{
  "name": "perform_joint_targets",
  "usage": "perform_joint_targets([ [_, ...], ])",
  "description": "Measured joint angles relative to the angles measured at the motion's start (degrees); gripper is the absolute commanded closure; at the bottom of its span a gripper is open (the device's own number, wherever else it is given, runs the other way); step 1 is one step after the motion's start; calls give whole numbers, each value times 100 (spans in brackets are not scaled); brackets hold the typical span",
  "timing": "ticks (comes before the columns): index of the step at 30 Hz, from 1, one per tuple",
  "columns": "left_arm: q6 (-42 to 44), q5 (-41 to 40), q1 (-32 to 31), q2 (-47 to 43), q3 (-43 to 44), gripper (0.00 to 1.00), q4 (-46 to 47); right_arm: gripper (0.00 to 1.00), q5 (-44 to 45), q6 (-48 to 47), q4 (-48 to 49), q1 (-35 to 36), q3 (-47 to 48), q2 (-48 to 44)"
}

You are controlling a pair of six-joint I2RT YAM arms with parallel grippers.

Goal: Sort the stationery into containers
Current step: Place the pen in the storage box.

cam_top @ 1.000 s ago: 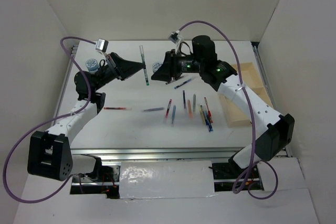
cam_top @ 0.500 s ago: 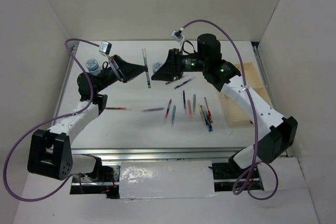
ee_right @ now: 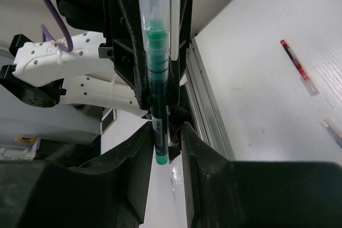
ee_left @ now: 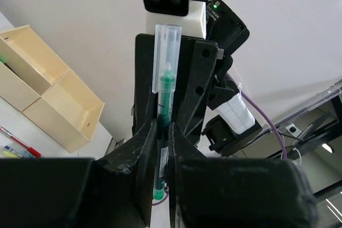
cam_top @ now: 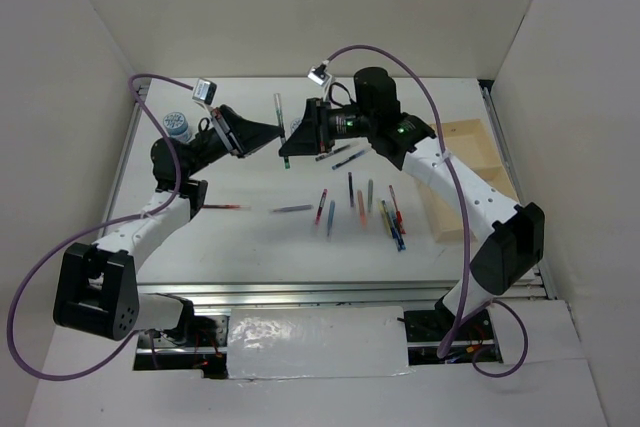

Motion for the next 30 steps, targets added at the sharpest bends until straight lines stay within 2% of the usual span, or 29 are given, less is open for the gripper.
perform_joint_targets([
  [3, 11, -42, -4, 0, 0, 93, -11, 85, -39, 17, 50, 2, 33, 13],
  [5, 11, -63, -4, 0, 0, 69, -2, 97, -48, -7, 50, 9, 57, 13],
  [6, 20, -66, -4, 0, 0, 53, 0, 99, -46, -35, 50, 15, 59, 13],
  [7, 31, -66, -2, 0, 0, 5, -11, 100, -31, -79, 44, 15, 59, 13],
  [8, 63, -66, 11, 0, 0, 1, -72, 100, 7, -125, 24, 15, 59, 7],
  [12, 264, 96, 273, -13, 184, 1, -925, 100, 149, -407, -133, -90, -140, -219],
  [15, 1263, 203, 835, -4, 892, 1, -2719, 100, 195, -758, -564, -503, -579, -734],
  [18, 2999, 4, 1453, 13, 1923, 1, -4905, 100, 319, -1543, -1362, -1528, -780, -1215],
  [21, 4710, -557, 1858, -127, 2430, 1, -6430, 100, 699, -3047, -2350, -2957, -765, -1427],
  [26, 6345, -1276, 1921, -846, 1982, 1, -7761, 100, 1572, -5407, -3550, -5294, -1054, -1392],
  [28, 6749, -1322, 1882, -1021, 1906, 1, -8137, 100, 1934, -6140, -3875, -5866, -1268, -1362],
  [30, 7042, -1366, 1821, -1088, 1904, 1, -8358, 100, 2243, -6655, -4087, -6133, -1486, -1329],
])
